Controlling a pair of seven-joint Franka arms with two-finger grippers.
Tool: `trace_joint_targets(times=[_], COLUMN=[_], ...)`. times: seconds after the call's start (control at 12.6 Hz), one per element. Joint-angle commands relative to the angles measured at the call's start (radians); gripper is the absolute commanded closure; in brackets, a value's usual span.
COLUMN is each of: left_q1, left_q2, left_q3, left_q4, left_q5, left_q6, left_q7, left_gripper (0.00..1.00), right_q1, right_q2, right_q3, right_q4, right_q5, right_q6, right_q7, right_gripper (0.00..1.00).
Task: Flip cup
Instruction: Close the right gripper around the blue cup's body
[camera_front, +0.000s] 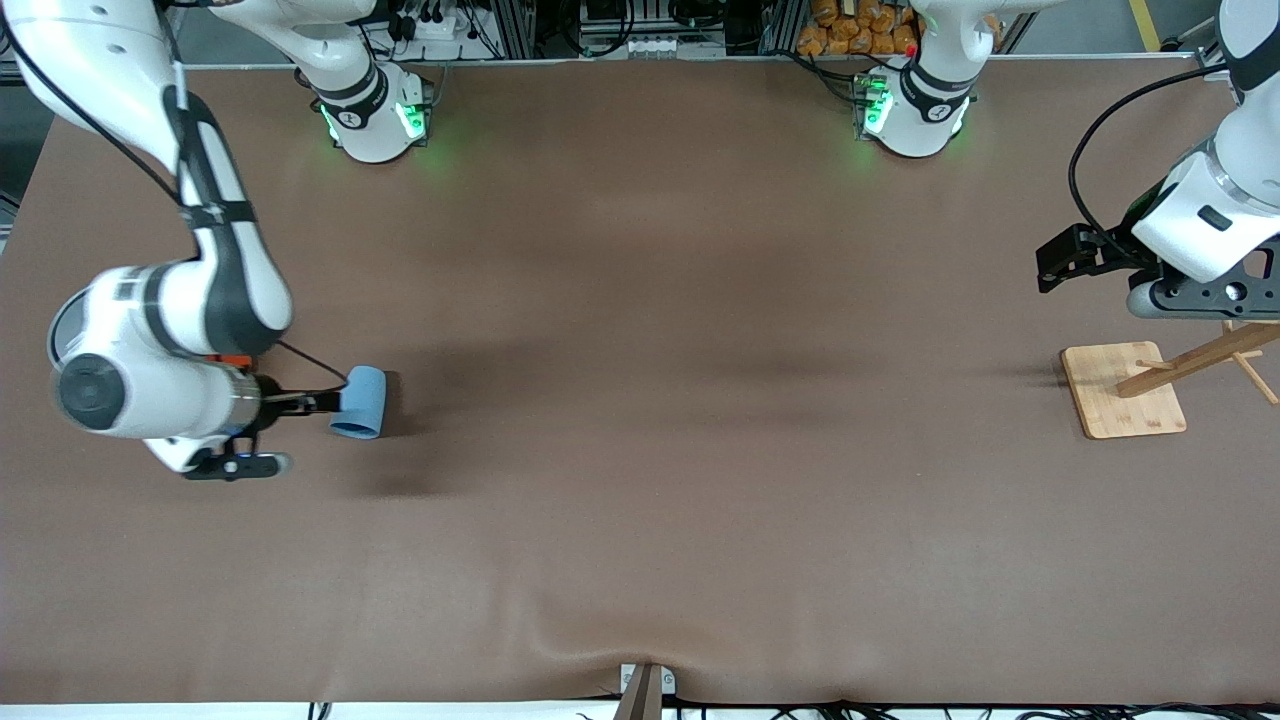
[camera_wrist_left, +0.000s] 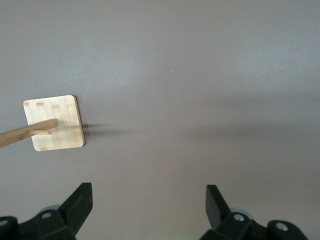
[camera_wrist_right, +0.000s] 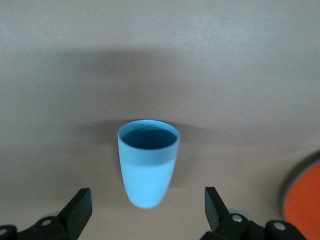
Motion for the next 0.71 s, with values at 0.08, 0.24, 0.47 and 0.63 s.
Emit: trace_joint_targets(times=[0.08,0.24,0.47,0.63], left_q1=[0.016,0.016,0.016,0.018], left_q2=[0.002,0.002,0.004,0.004], left_q3=[-0.002,-0.003,-0.003,-0.003], left_q4=[0.008,0.01,0.008,0.008], left_q5=[0.014,0.014,0.015,0.016], left_q6=[-0.001,0.001,0.001,0.001], left_q7=[0.006,0.006,0.006,0.006], left_gripper=[0.0,0.0,0.0,0.0], right_q1=[-0.006,0.0,0.007,0.023], right_q2=[-0.025,-0.028,-0.023,-0.021], right_q3=[0.005,0.005,0.006,0.006], right_q4=[-0.124,-0.213,-0.274,-0.314], right_q5=[-0.006,-0.006,-0.006,-0.006], right_q6=[0.111,0.234,0.336,0.417], right_q7=[-0.009,-0.009,-0.008,-0.005], right_gripper=[0.0,0.0,0.0,0.05])
